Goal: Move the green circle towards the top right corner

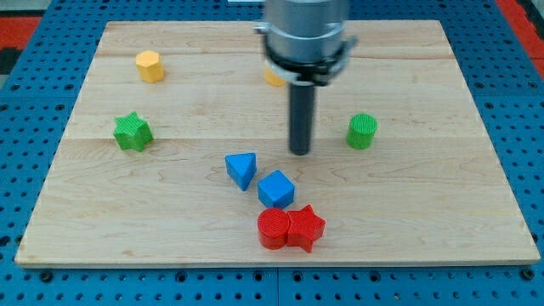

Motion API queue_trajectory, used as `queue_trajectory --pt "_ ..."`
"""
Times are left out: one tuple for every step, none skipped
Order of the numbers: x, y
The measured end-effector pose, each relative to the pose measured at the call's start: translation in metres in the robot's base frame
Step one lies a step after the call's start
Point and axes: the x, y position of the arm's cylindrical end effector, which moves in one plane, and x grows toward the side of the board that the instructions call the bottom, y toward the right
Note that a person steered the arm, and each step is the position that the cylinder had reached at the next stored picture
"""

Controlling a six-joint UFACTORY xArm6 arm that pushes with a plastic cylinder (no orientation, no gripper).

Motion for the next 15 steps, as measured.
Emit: queue_trajectory --pt "0.023 0.036" --pt "0.016 0.040" --pt "-0.025 0.035" --pt "-0.063 0.048" --pt "-0.028 0.078" --pt "-0.030 0.087" --pt "-0.081 0.086" --pt "-0.103 0.086" --pt "-0.129 0.085" --pt "-0.164 0.088" --pt "-0.202 0.089" --pt "-0.176 0.093" --pt "-0.081 0.070" --pt "-0.063 -0.037" --pt "-0.101 -0.072"
